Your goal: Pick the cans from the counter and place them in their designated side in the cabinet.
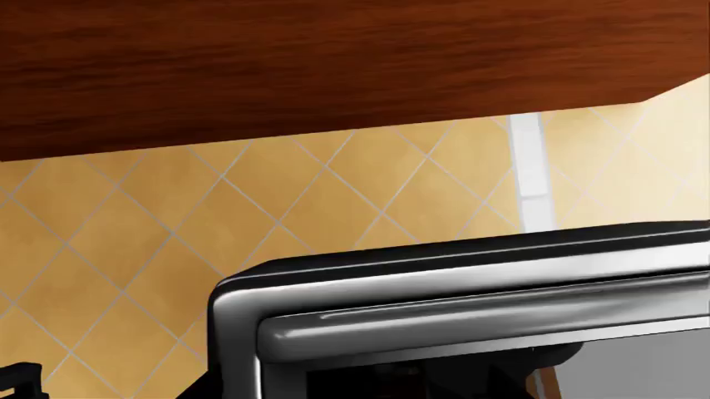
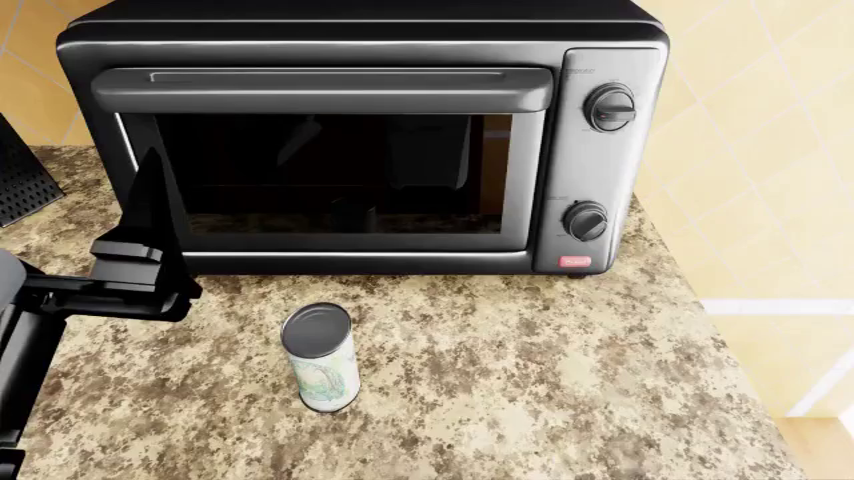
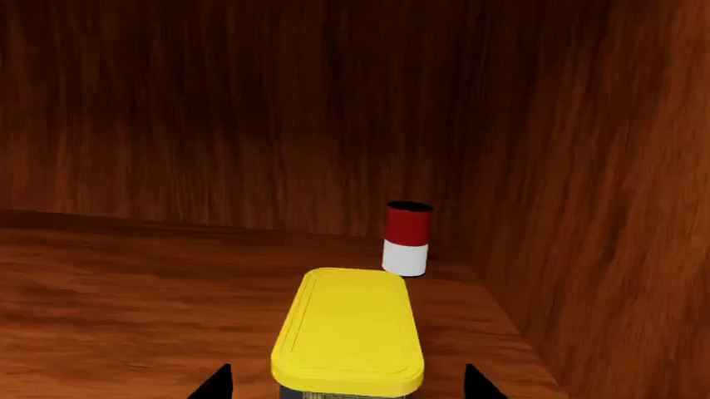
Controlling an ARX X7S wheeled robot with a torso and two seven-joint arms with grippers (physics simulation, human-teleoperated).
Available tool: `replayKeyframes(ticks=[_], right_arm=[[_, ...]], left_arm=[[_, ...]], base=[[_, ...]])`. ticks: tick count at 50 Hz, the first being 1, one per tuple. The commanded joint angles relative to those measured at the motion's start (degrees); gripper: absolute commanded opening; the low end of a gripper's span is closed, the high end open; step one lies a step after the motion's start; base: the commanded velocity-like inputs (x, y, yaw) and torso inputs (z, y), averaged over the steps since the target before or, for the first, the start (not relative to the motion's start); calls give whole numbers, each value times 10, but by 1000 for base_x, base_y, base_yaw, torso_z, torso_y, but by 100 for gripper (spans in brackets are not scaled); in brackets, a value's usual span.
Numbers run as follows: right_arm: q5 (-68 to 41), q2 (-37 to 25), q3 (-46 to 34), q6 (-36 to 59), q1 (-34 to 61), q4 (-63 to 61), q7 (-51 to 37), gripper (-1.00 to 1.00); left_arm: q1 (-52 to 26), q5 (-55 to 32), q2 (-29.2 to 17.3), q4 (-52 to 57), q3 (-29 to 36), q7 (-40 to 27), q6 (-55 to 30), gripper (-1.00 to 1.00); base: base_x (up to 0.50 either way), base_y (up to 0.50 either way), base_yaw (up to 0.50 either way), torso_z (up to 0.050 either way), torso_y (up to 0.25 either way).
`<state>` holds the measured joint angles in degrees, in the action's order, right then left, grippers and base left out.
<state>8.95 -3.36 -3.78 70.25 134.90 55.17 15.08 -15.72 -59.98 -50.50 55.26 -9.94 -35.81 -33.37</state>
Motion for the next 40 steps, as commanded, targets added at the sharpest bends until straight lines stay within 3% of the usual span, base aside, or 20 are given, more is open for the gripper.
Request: replayKeyframes(ticks=[1,18,40], right_arm=[[55,18,7,12,1,-85,59,100],[51,31,-11,28,1,-207,138,100],[-48,14,23,176,-56,-509,213,100]], left_arm=[[-6,-3,-2,0,4,-4,0,100],[8,1,0,-2,2,-1,11,100],[27,5,-6,9,-2,2,20,100]], base=[[0,0,0,0,0],[0,0,0,0,0],[0,0,0,0,0]])
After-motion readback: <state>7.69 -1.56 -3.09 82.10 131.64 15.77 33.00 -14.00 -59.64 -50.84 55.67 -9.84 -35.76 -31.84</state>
